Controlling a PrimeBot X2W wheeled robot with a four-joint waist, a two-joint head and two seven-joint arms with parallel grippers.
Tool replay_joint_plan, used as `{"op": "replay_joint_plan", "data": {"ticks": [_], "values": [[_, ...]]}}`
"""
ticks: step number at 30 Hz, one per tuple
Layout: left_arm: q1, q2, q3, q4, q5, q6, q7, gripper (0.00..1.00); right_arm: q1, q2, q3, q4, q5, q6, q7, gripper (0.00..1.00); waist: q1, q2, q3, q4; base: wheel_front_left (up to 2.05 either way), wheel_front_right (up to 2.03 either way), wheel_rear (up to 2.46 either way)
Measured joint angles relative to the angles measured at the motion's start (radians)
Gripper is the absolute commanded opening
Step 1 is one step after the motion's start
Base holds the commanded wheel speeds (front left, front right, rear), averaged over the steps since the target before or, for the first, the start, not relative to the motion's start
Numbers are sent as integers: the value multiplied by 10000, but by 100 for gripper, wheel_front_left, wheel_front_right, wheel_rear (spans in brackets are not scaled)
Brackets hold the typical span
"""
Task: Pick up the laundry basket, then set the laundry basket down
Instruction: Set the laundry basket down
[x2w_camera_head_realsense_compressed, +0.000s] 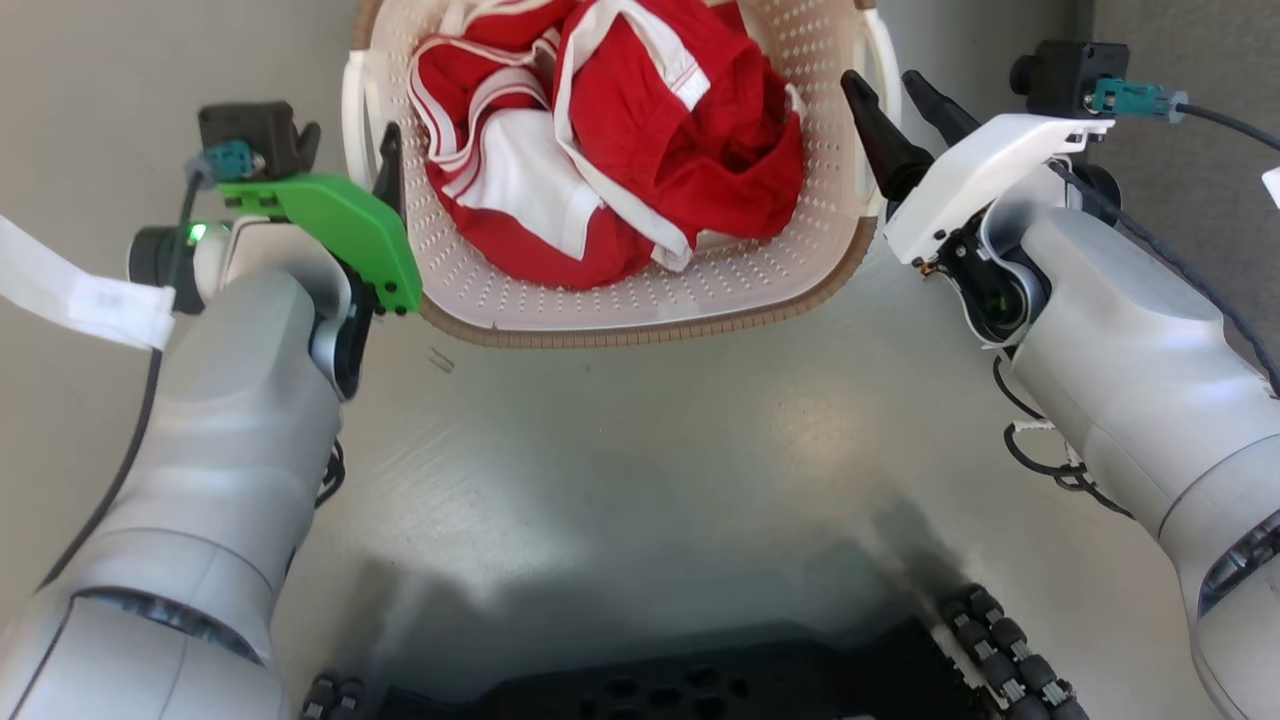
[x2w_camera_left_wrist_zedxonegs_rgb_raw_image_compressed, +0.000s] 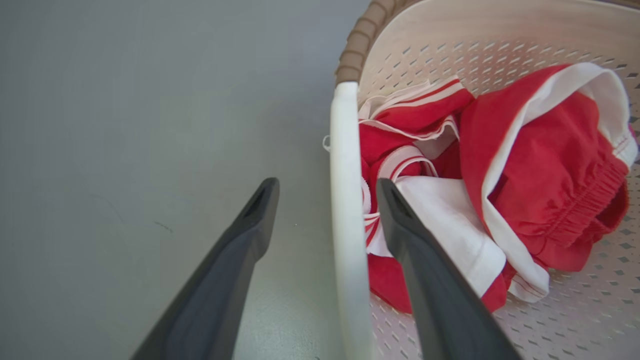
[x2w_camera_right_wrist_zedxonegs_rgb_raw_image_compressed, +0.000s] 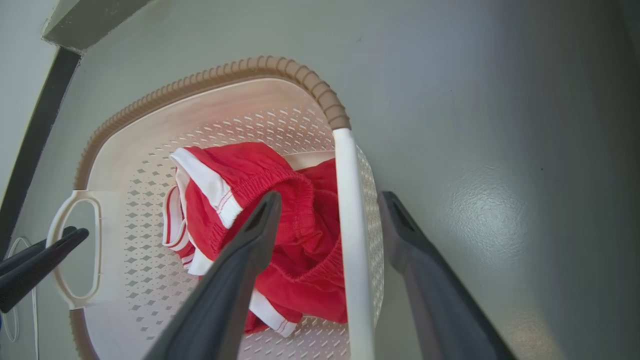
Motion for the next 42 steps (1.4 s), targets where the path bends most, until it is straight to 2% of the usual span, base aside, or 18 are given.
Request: {"op": "replay_joint_plan", "data": {"ticks": [6,13,25,35,42], "values": [[456,2,-163,42,13,-90,-10,100,350,-4,-215,73,278,0,-31,100,0,0,-647,-14,0,0,0],[677,2,-35,-104,13,-157,-12,100,477,-65,-529,-328,29,0,-42,100,0,0,-1496,-55,0,0,0],[1503,270,894,-1739,36,-169,-15,100,1329,-372,-1434,-1083,-784,0,-44,100,-1,0,-3149,-124,0,0,0],[2769,376,1672,-3304,491,-169,-38,100,2435,-633,-2370,-1931,-1626,0,-46,100,-1,0,-4576,-68,0,0,0],[3729,556,2197,-4297,1011,-121,-40,100,2963,-744,-3143,-2677,-2640,0,-56,100,-1,0,-5519,-23,0,0,0]]}}
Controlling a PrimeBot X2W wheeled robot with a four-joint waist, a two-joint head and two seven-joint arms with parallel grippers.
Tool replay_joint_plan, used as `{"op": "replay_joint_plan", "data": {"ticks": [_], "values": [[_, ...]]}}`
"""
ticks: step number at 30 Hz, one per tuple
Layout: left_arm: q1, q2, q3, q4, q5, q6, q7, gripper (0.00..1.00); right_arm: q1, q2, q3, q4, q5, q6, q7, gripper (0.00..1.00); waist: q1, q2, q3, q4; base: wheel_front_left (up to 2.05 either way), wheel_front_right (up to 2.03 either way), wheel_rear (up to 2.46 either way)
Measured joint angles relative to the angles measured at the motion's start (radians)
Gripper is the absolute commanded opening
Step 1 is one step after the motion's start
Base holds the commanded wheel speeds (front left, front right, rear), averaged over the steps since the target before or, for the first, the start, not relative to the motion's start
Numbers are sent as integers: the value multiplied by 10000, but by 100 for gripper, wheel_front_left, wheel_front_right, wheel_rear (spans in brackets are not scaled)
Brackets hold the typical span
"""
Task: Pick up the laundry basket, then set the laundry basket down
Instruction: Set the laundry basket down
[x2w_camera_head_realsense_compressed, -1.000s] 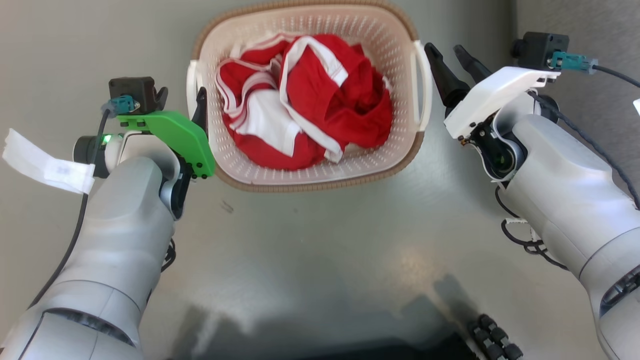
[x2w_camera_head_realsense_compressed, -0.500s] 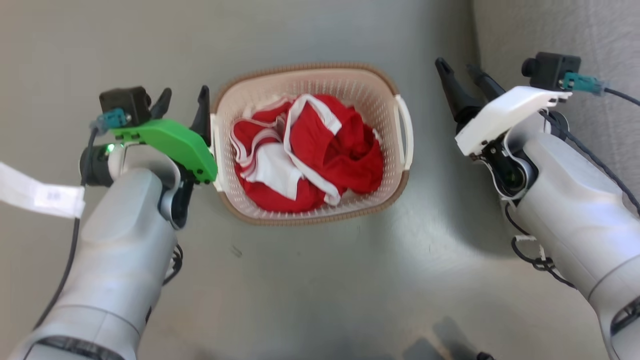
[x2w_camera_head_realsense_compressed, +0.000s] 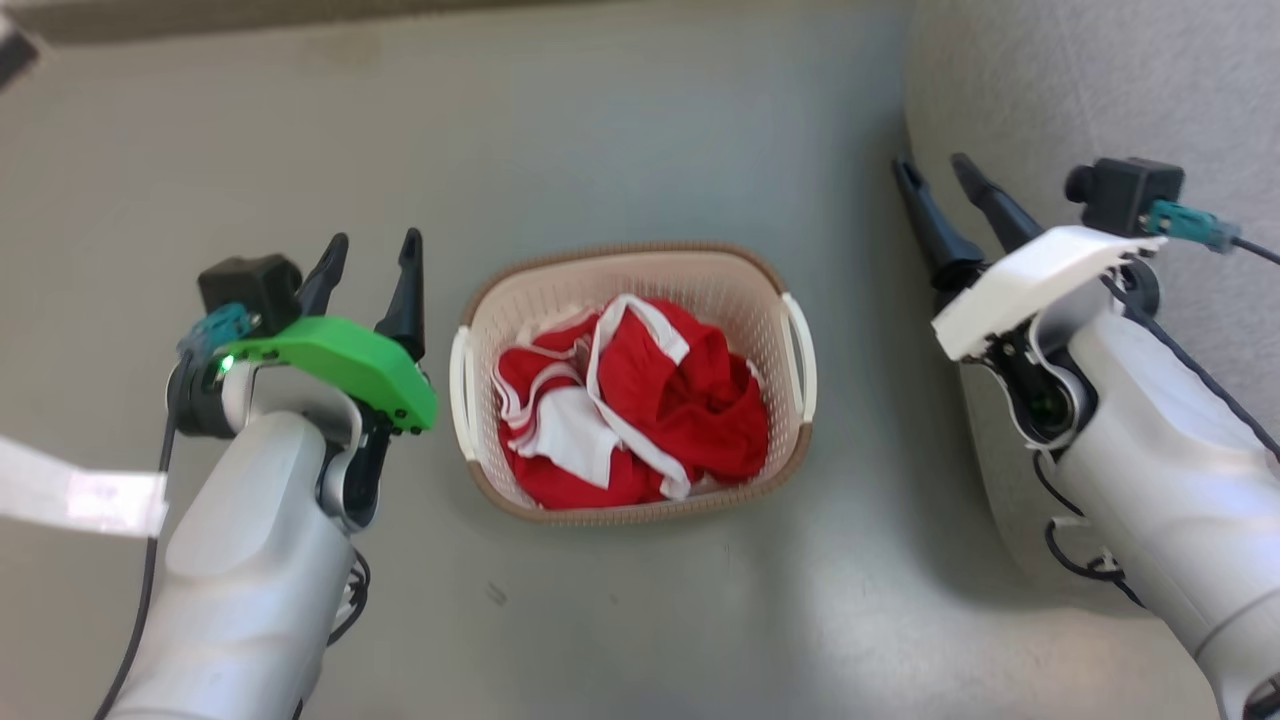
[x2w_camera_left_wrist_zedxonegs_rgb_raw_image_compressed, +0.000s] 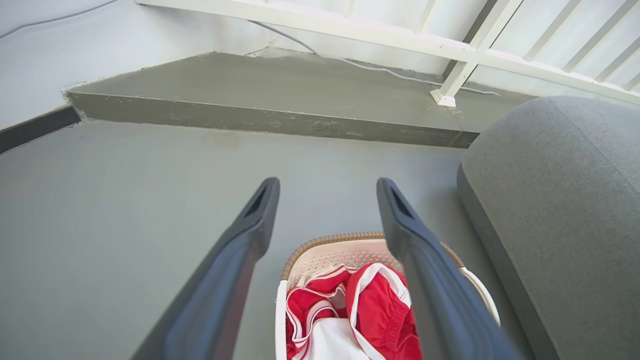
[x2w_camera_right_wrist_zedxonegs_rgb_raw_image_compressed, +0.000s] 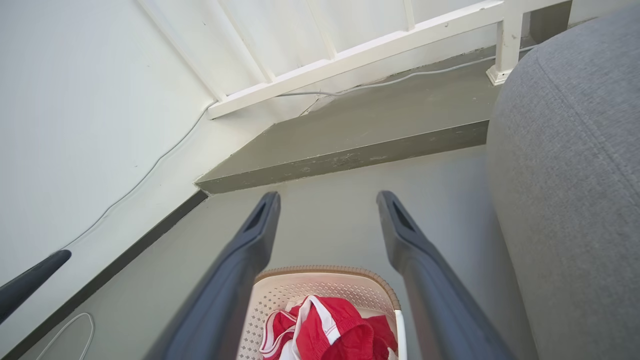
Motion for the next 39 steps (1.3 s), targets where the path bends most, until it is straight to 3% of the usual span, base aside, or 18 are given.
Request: {"op": "replay_joint_plan", "data": {"ticks": [10,23,29,39], "values": [[1518,113,1141,-1825,702,261,-2,100,1559,-90,-1277,-1273,-1406,-38,-2,100,0,0,-1274,19,0,0,0],[3763,69,2071,-3467,1321,309,0,100,3532,462,-2571,-3041,-2984,-742,0,100,0,0,-2677,-110,0,0,0],[4553,17,2228,-4228,1779,307,0,100,4538,665,-3252,-3708,-3346,-1001,-2,100,-1,0,-2962,-142,0,0,0],[5401,-69,2502,-5108,2476,291,-2,100,5390,798,-3567,-4324,-4205,-999,-2,100,0,0,-3095,-152,0,0,0]]}}
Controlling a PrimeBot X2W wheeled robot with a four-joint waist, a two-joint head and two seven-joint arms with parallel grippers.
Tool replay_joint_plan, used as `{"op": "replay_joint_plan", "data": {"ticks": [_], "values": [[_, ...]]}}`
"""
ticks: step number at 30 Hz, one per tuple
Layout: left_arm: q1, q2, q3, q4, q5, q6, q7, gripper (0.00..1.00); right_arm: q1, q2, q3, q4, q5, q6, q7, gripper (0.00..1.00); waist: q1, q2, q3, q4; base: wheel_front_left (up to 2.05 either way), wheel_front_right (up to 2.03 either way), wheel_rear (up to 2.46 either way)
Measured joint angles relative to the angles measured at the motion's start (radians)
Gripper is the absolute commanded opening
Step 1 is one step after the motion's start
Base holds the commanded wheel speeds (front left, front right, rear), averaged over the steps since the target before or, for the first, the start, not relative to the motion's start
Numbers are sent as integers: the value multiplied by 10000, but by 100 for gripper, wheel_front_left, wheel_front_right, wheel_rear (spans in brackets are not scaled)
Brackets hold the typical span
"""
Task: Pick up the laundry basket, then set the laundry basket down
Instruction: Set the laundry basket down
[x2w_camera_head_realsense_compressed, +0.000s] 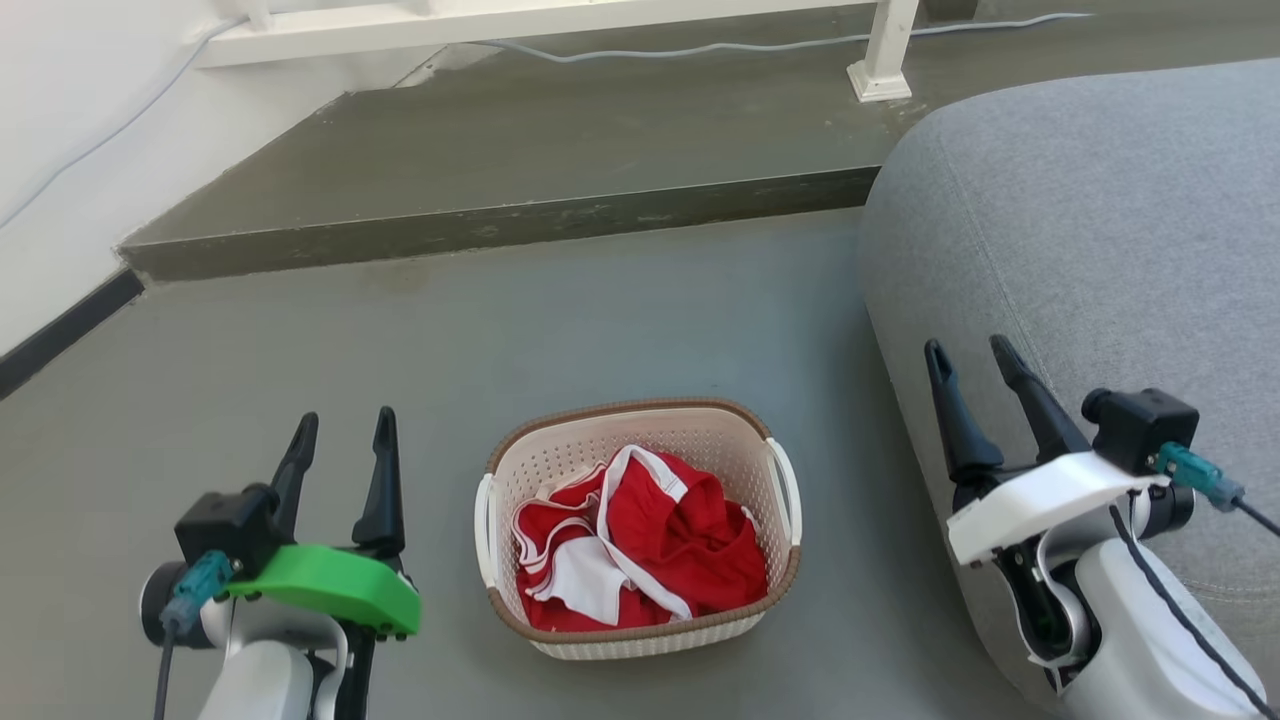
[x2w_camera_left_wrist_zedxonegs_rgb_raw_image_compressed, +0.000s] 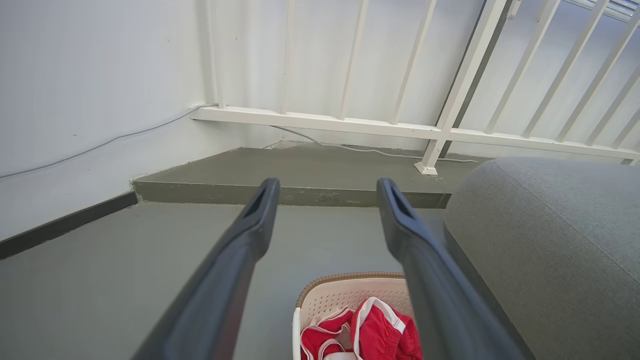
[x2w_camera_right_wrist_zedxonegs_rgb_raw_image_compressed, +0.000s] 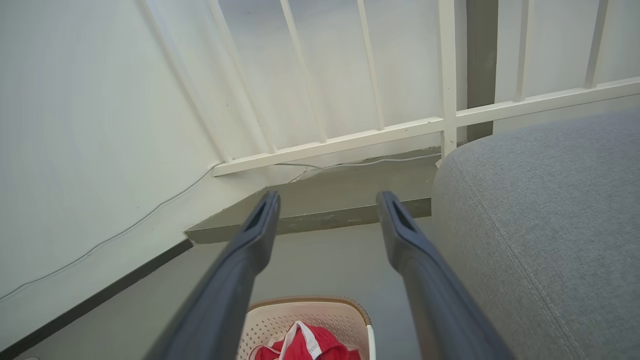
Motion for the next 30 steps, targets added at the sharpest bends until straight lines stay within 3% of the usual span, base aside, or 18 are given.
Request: {"op": "replay_joint_plan", "data": {"ticks": [30], "values": [[684,-182,341,-583,581,-161,0,100,885,454,-855,-566,-934,13,0,100,0,0,52,37,0,0,0]]}}
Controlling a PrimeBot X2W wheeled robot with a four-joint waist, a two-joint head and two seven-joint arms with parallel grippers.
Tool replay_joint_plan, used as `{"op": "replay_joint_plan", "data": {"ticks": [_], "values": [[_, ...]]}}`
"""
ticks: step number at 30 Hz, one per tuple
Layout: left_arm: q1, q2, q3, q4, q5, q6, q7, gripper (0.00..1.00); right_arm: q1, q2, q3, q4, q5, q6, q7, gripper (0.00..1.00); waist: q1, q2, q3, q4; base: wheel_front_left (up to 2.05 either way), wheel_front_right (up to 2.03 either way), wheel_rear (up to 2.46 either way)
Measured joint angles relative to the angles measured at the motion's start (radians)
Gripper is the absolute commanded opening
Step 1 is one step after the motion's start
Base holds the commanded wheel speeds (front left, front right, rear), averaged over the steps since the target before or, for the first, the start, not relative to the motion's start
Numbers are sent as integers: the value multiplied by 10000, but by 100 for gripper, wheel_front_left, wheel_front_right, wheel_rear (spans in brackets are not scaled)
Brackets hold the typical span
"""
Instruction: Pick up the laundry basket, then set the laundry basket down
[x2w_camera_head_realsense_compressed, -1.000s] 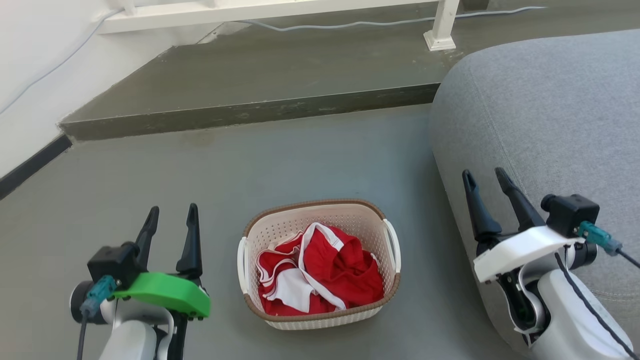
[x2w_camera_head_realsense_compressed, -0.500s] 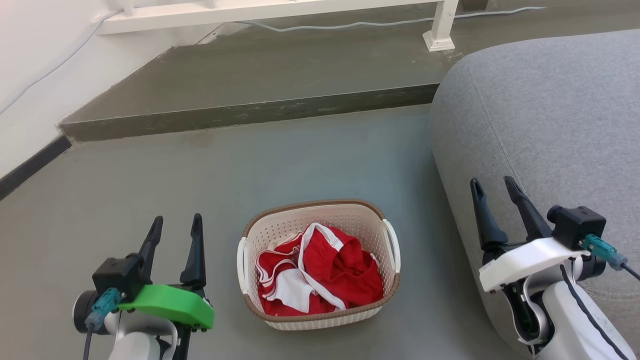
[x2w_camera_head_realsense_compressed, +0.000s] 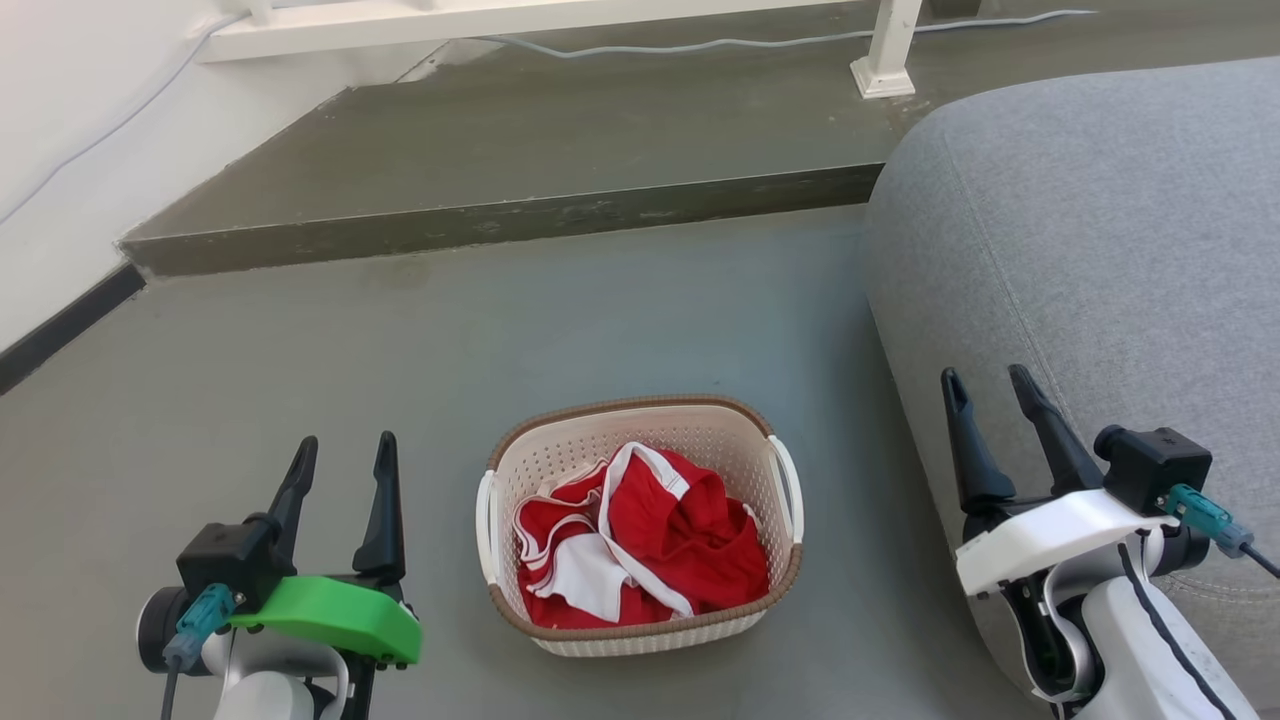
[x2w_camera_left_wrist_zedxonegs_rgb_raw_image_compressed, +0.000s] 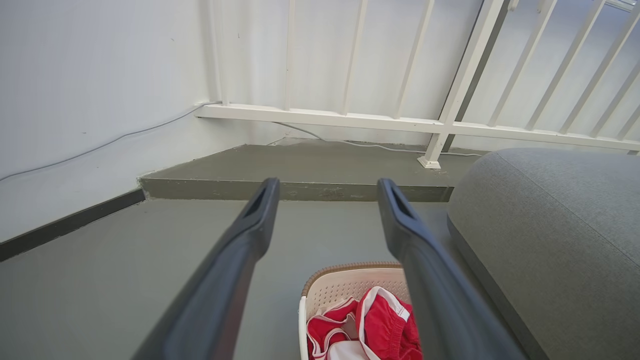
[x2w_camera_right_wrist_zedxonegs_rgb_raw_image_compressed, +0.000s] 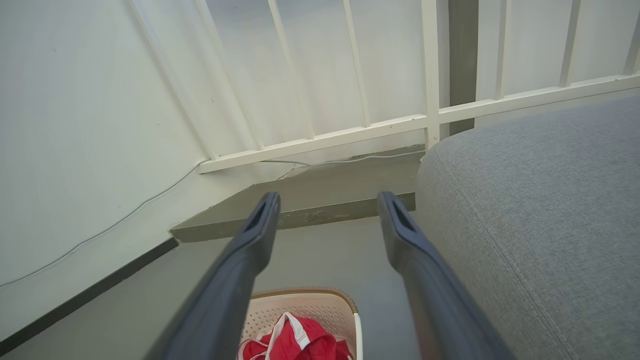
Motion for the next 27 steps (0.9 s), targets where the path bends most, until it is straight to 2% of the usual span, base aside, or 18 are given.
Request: {"op": "replay_joint_plan", "data": {"ticks": [18,19,27], "values": [[35,-15,98,2,31,-115,0,100,42,182,-305,-40,-349,215,0,100,0,0,18,2,0,0,0],[49,-15,98,2,31,-165,0,0,59,194,-318,-40,-360,255,0,0,1,0,18,3,0,0,0],[306,-58,-25,570,-132,-173,63,0,577,397,-261,462,-188,261,33,0,0,0,13,7,0,0,0]]}}
